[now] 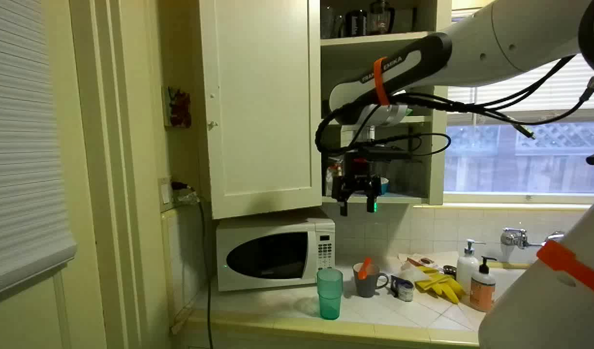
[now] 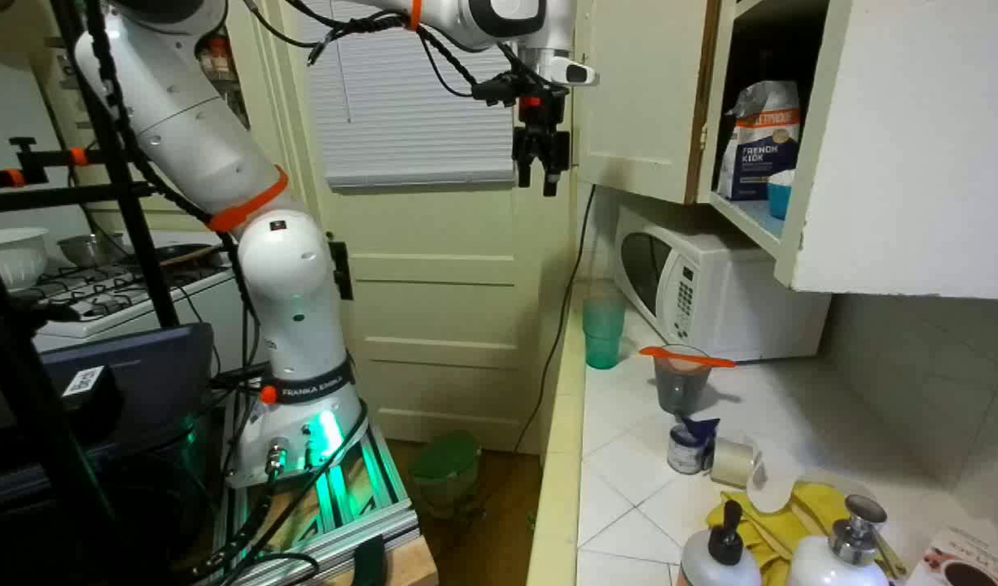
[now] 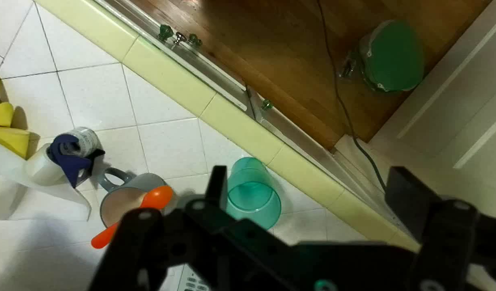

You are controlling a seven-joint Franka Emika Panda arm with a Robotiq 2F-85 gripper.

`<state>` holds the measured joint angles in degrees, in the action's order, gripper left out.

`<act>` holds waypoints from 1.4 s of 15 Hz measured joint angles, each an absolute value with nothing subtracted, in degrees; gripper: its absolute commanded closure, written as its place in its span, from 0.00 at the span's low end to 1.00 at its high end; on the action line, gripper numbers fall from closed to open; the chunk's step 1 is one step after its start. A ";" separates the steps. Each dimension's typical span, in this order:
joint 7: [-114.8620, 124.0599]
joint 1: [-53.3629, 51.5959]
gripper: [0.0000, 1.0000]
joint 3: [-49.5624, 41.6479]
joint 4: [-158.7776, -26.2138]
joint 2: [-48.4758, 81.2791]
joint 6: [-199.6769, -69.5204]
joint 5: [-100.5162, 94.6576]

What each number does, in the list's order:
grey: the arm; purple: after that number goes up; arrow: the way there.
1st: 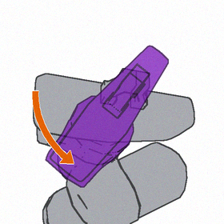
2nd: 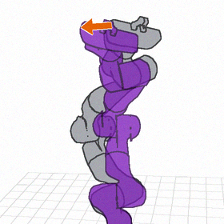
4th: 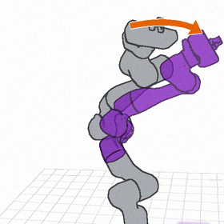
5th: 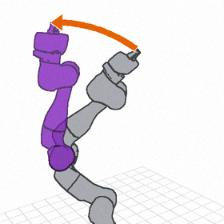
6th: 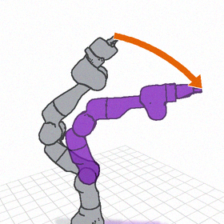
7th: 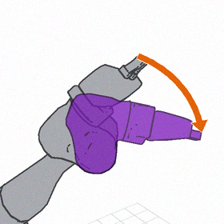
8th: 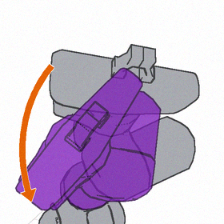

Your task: Put the orange spoon on top of the green cup.

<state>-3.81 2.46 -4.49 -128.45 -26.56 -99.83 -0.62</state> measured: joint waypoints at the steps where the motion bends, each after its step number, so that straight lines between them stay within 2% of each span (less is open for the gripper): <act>1: -3.81 2.46 0.00 -4.49 -128.45 -26.56 -99.83 -0.62; 12: -0.87 4.11 0.00 -4.50 -128.99 -25.37 -100.71 -1.94; 21: 0.73 9.50 0.00 -7.14 -137.68 -20.10 -124.67 -7.64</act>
